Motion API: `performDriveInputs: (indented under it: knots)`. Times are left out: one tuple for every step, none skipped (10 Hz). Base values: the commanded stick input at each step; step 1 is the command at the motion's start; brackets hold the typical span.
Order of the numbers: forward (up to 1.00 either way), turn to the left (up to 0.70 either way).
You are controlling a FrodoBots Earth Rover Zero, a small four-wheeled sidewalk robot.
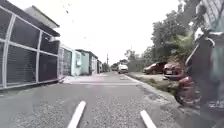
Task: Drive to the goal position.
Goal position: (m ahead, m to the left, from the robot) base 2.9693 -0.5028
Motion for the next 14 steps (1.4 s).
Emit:
performDriveInputs:
  knots:
    - [0.85, -0.34]
    - [0.85, -0.34]
    - [0.85, -0.34]
    - [0.85, -0.21]
    - [0.85, -0.02]
    - [0.85, -0.01]
    - [0.85, 0.00]
    - [0.85, 0.00]
    - [0.85, 0.00]
    - [0.85, 0.00]
    - [0.85, 0.00]
    - [0.85, 0.00]
    - [0.85, 0.00]
    - [0.85, 0.00]
